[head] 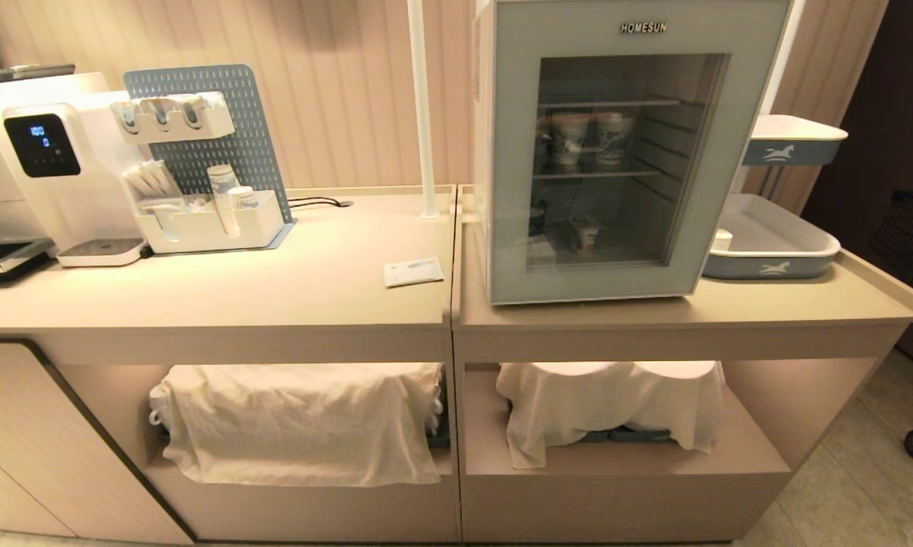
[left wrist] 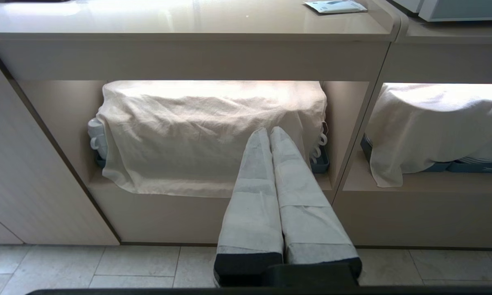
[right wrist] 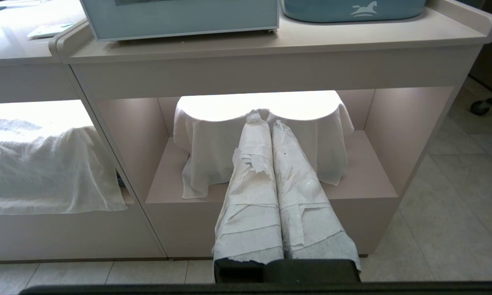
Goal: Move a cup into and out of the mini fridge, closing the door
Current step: Open the freezer door
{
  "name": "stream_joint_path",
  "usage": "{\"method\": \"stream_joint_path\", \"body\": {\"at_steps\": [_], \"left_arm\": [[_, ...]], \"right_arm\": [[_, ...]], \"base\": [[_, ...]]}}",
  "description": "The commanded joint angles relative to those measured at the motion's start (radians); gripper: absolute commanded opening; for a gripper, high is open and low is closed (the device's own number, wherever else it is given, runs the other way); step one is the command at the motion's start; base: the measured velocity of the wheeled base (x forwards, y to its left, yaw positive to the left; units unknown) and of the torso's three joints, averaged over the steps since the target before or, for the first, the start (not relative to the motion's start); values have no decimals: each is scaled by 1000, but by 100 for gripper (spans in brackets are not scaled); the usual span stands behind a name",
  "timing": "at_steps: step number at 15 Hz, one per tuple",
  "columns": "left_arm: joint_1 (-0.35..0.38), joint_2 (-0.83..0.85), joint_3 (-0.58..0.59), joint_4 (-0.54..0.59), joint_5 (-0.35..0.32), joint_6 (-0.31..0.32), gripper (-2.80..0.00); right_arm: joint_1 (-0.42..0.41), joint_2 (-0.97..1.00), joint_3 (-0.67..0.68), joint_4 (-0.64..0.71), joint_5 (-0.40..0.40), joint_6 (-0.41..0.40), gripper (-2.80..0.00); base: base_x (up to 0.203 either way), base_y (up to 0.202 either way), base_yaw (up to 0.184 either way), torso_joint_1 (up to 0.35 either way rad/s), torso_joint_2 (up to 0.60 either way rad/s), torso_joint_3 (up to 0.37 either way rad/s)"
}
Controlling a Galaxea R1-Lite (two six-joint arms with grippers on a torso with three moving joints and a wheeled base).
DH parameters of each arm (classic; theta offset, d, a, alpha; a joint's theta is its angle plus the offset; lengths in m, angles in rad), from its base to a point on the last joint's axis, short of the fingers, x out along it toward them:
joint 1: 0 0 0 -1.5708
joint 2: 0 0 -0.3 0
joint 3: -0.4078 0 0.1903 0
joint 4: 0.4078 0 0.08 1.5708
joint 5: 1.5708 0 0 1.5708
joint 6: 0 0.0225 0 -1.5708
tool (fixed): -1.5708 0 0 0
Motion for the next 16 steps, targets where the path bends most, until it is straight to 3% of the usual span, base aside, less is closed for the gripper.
{"method": "stream_joint_path", "body": {"at_steps": [1,16], "left_arm": [[0,0,-1,1,0,0,-280],[0,0,0,0,0,0,-280]], "right_arm": [[0,1,9,0,0,0,-280],[0,1,9,-1,0,3,-280]], "base": [[0,0,0,0,0,0],[0,0,0,0,0,0]]}}
